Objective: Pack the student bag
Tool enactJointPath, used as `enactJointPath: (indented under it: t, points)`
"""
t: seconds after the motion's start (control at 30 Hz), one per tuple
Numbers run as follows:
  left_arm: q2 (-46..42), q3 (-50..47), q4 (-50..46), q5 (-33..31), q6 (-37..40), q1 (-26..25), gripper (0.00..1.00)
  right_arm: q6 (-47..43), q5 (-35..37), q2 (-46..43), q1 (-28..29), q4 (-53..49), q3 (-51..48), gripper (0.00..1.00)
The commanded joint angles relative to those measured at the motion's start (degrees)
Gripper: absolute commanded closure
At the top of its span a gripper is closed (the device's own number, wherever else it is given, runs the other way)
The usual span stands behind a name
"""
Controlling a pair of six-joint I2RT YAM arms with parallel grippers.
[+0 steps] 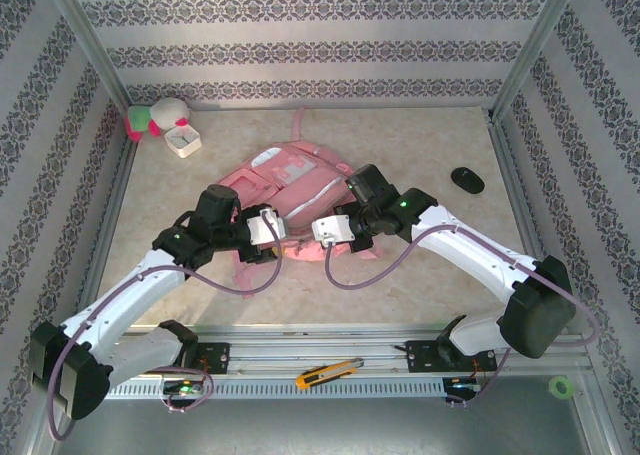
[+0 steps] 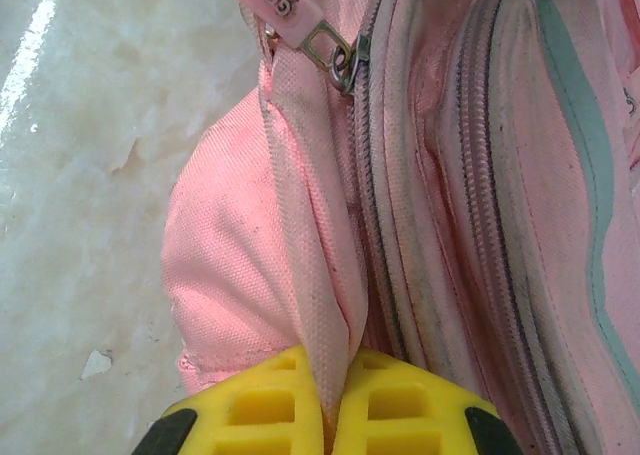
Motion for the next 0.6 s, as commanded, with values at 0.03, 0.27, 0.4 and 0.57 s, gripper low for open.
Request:
enactJointPath:
  t: [0.03,0.27,0.4,0.57]
  points:
    - [2.2,-0.9,8.0,-3.4,6.3,0.5,0.29,-1.3,-5.8,-2.7,-0.2,1.1,1.6,1.00]
    - [8.0,1.2,7.7,-1.4,5.3,0.6,0.70,-0.5,-6.6,-3.3,-0.6,1.3,1.5,1.00]
    - [7.2,3.5,3.4,0.5,-0.6,0.6,0.94,5.6,-4.4,-4.8,-3.0,3.1,-0.8,1.00]
    - [4.9,2.7,3.6,6.5,-15.3,0.6,1.00,28.5,-1.3,-7.4,-5.4,2.3,-1.7,0.72]
